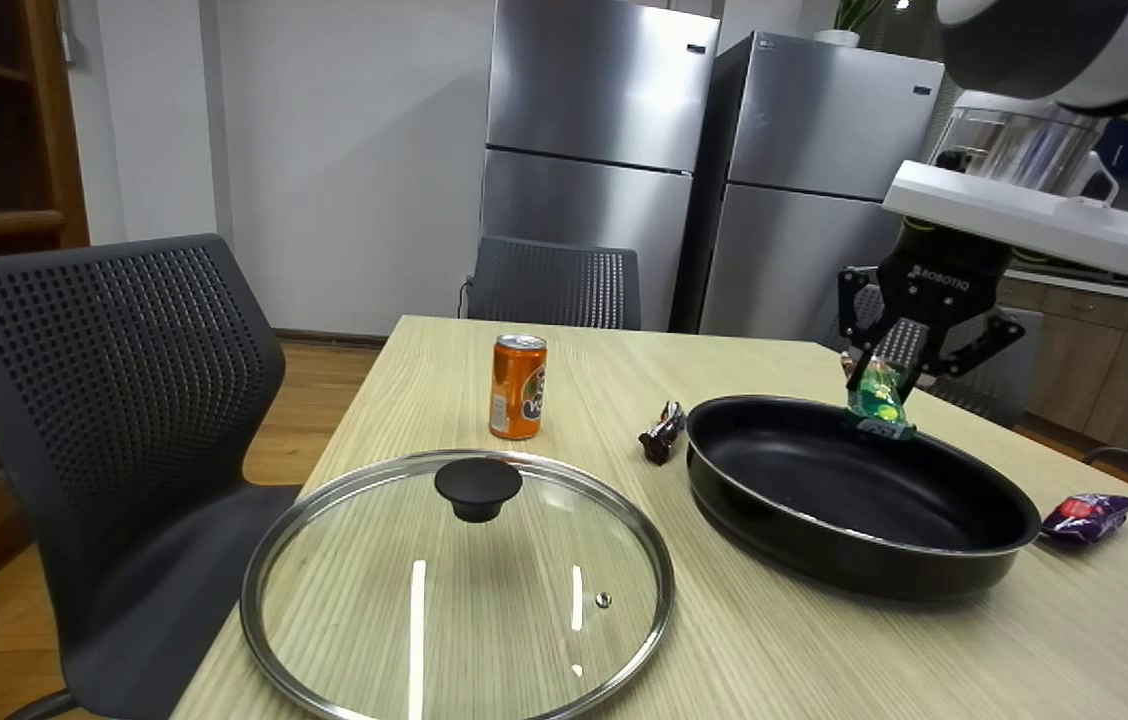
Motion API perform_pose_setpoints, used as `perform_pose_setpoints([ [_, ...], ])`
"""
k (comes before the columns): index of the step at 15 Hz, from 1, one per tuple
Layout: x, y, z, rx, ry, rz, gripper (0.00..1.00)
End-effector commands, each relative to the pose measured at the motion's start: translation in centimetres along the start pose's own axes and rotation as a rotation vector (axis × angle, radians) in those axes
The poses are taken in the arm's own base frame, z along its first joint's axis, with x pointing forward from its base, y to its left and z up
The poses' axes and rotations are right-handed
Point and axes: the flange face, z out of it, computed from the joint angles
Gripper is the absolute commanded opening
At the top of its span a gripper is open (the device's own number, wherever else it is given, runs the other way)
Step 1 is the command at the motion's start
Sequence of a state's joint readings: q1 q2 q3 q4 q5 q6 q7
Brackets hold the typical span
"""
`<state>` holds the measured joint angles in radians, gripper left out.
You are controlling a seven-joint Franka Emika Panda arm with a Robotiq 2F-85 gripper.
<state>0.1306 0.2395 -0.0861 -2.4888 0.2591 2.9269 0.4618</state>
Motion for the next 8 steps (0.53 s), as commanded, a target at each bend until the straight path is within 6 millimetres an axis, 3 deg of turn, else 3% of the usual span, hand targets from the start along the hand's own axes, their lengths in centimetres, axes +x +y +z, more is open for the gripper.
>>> perform_pose_setpoints([
  [1, -0.8, -1.0, 0.1, -0.007, 0.004, -0.005, 0.11],
  [8, -1.6, -2.6, 2.2, -0.035, -0.031, -0.016, 0.11],
])
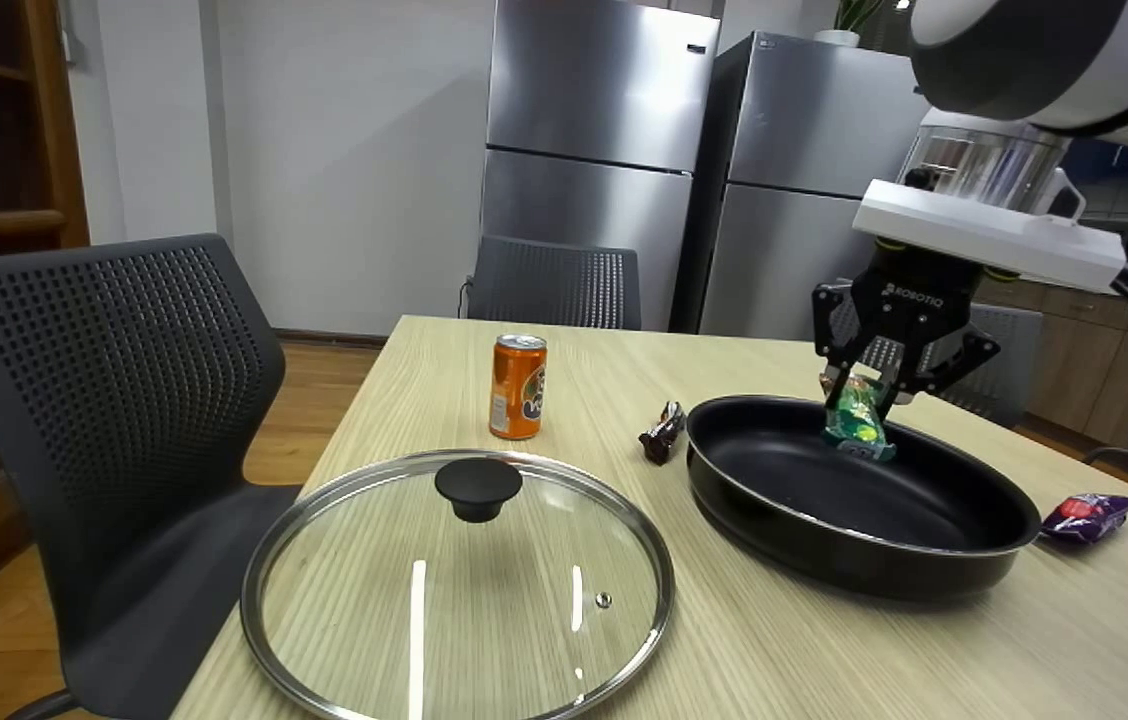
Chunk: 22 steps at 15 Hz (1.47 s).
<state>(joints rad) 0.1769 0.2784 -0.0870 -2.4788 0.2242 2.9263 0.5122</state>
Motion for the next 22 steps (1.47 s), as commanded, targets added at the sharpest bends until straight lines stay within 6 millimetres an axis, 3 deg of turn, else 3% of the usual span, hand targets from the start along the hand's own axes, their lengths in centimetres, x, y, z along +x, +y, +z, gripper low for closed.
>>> perform_pose_setpoints([
  [1, 0.2, -1.2, 0.9, -0.015, -0.009, 0.014, 0.11],
  [14, 0.4, -3.3, 4.0, -0.058, -0.03, 0.034, 0.11],
  [15, 0.4, -3.4, 4.1, -0.061, -0.032, 0.036, 0.48],
  [16, 0.3, -3.4, 4.2, -0.065, -0.037, 0.038, 0.62],
  [21, -0.1, -3.1, 3.1, -0.06, -0.052, 0.04, 0.97],
  [22, -0.2, -3.0, 2.8, -0.058, -0.056, 0.038, 1.0],
])
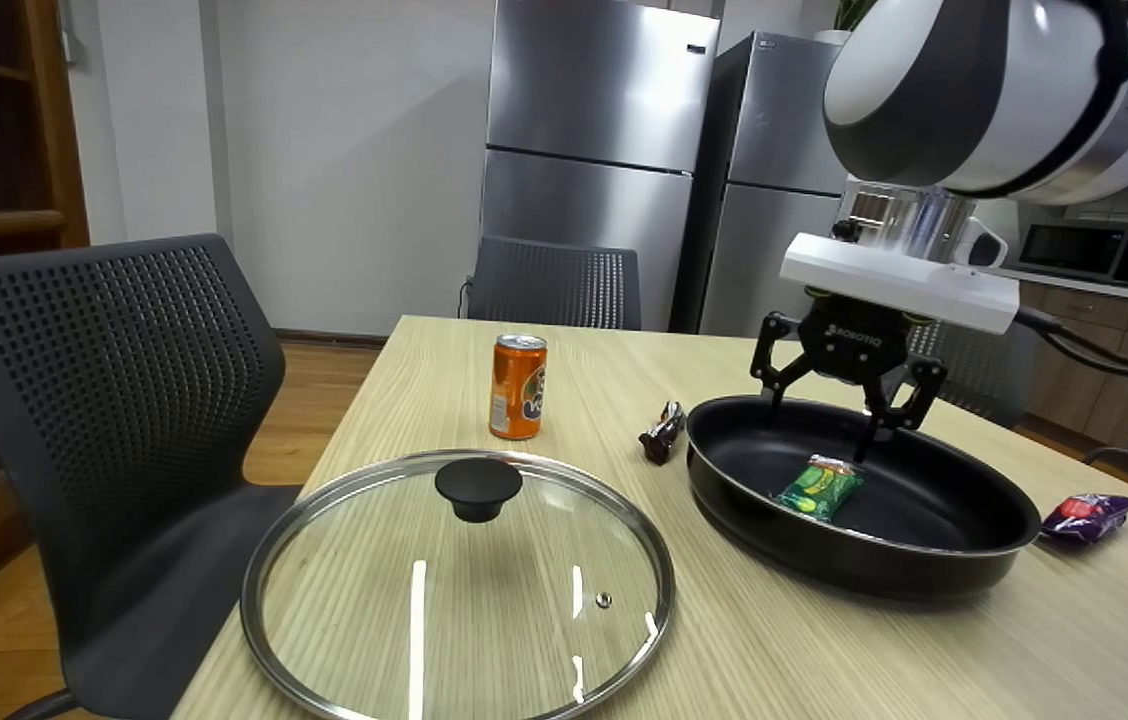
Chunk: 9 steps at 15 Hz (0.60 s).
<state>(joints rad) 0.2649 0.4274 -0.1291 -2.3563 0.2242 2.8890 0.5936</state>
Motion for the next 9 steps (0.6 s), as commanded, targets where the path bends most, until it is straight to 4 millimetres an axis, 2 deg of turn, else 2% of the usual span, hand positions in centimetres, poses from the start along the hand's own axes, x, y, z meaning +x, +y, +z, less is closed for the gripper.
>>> perform_pose_setpoints([
  [1, -0.3, -0.1, -1.8, -0.003, -0.022, 0.012, 1.0],
  [9, -0.7, -1.9, -4.4, 0.034, -0.012, -0.008, 1.0],
])
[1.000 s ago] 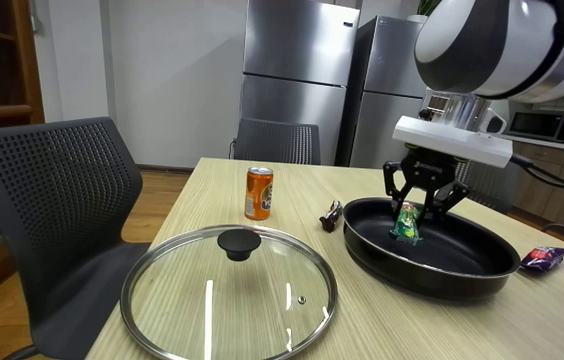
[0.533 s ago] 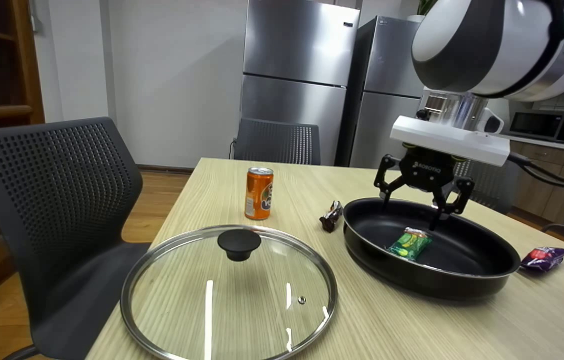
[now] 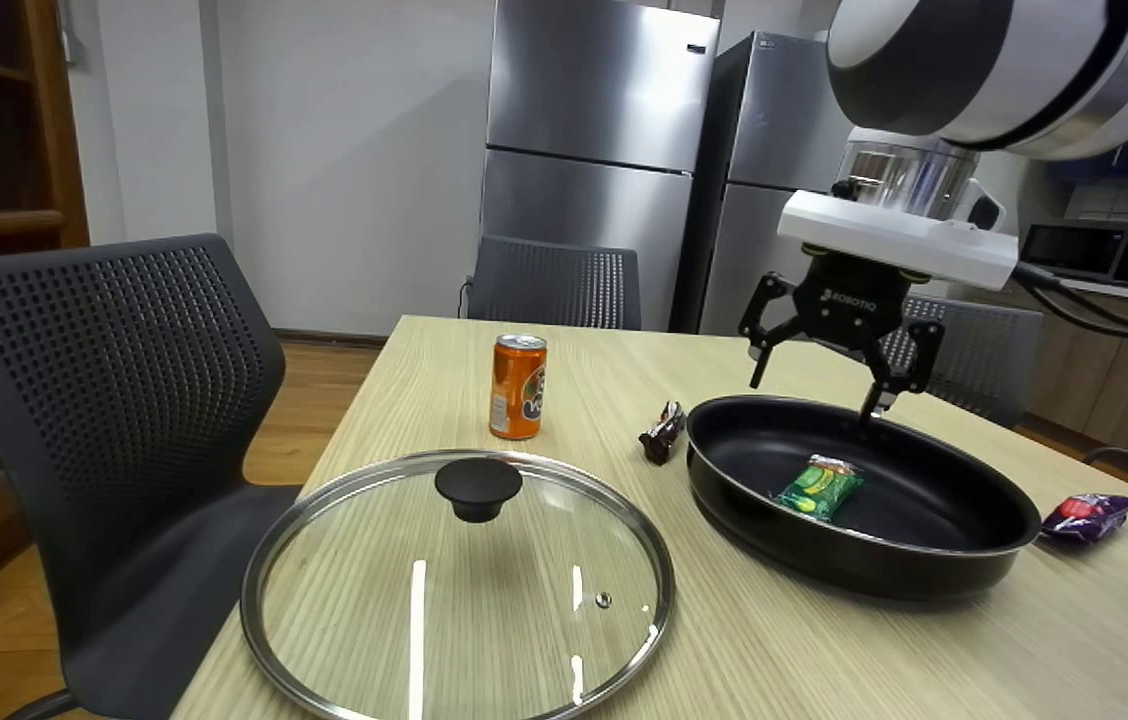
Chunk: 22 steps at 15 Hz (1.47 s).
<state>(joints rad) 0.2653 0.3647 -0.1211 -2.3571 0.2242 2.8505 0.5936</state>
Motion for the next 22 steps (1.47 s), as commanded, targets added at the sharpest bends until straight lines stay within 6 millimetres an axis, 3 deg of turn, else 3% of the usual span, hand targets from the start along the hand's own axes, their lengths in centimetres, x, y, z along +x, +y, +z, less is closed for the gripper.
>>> perform_pose_setpoints([
  [1, -0.9, -1.2, -1.8, 0.007, -0.016, -0.005, 1.0],
  [12, -1.9, -6.8, -2.6, 0.007, -0.005, -0.066, 1.0],
  [22, 0.9, -11.0, -2.0, -0.037, -0.015, -0.087, 1.0],
])
